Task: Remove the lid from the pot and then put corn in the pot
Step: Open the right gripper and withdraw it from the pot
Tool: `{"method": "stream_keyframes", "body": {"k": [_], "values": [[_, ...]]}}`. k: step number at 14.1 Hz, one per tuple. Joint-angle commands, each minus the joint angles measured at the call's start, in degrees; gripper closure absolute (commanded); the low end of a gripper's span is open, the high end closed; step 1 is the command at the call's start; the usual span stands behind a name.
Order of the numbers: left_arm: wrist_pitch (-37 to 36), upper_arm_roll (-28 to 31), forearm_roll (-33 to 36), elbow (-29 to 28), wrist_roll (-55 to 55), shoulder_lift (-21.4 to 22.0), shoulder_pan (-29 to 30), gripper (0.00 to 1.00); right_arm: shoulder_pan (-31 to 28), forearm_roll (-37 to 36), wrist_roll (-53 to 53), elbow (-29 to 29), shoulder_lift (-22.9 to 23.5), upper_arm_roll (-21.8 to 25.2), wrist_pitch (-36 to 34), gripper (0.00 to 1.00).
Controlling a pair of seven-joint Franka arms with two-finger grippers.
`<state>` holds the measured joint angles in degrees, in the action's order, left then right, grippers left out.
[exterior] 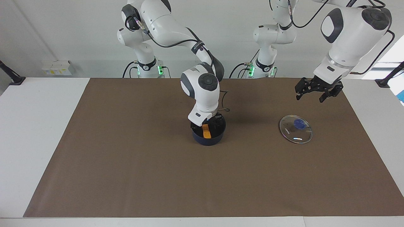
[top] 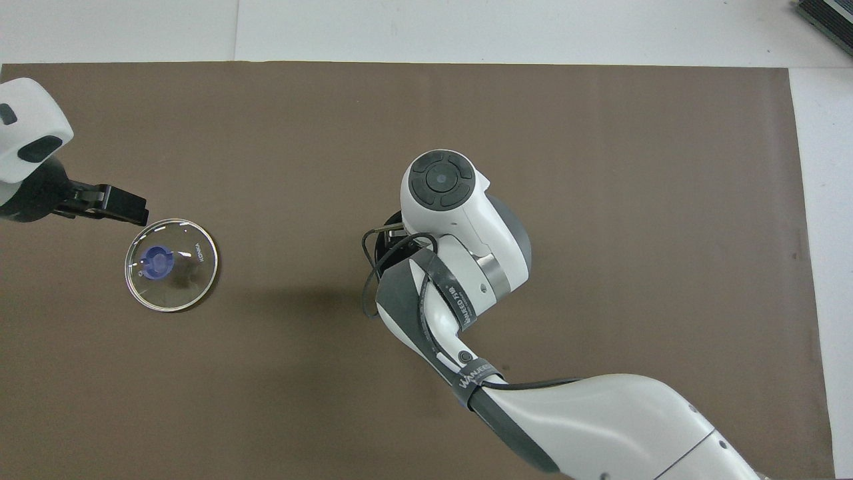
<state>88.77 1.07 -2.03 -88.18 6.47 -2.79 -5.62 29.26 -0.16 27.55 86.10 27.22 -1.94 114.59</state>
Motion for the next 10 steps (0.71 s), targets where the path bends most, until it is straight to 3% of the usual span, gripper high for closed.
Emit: {"method": "stream_keyframes", "body": {"k": [1,6,10], "values": [[-1.8,0.3,0.4,2.4,2.7,-0.8,0.0,0.00,-5.0,1.0,-1.9,1.3,-5.5,-0.2,-3.9,0.00],[-1.0,0.3,0.2,1.8,3.3,-0.5,0.3,0.00,-13.0,0.2,-2.1,1.0,-12.0,-0.2,-9.5,0.00],[-1.2,0.3,0.4,1.8,3.3,-0.5,0.3,0.00,-19.2,0.5,-8.6,1.0,-17.6,-0.3,-16.3,0.00]]}}
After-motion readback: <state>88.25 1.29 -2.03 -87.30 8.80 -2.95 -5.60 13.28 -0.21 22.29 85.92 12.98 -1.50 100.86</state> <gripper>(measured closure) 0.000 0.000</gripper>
